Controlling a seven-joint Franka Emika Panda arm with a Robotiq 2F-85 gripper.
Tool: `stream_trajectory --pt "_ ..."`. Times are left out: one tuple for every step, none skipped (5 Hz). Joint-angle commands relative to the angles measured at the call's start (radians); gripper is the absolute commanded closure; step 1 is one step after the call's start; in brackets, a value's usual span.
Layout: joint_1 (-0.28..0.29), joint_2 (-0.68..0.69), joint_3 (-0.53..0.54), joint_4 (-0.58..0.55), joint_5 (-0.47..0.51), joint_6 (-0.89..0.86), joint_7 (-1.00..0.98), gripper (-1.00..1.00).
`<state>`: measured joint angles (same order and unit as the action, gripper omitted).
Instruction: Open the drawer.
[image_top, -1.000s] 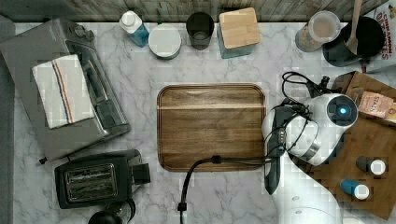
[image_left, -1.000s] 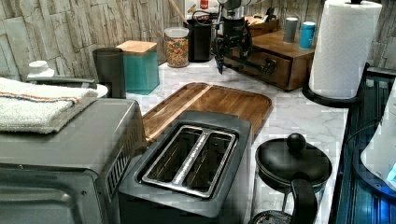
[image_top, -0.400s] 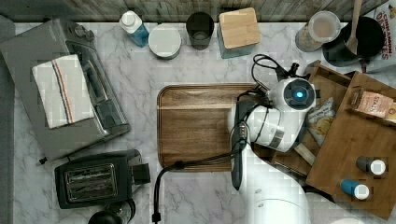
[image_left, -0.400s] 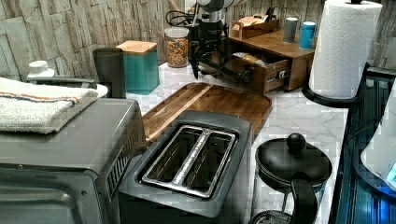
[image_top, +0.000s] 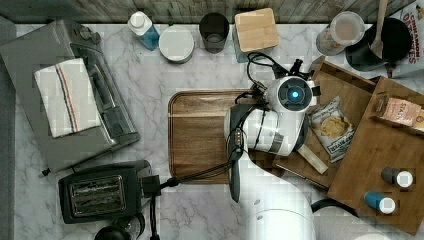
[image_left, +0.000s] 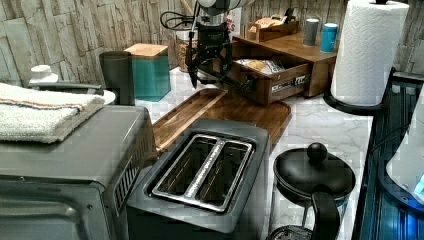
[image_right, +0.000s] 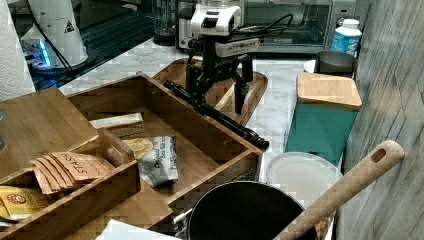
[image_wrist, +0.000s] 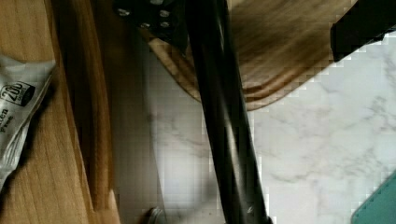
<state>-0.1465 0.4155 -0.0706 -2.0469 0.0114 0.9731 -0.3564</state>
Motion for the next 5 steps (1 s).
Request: stream_trajectory --pt "0.155 -0.055 0.161 0.041 0.116 0.049 0.111 -1.0" --pt "0.133 -0.042 0.196 0.041 0.142 0.086 0.029 -1.0" --pt "0.164 -0.038 0.183 0.059 0.122 0.074 0.087 -1.0" --pt "0.113 -0.034 0.25 0.077 0.143 0.048 0.041 -1.0" --pt "0.114 -0.034 0.249 0.077 0.144 0.048 0.041 -1.0"
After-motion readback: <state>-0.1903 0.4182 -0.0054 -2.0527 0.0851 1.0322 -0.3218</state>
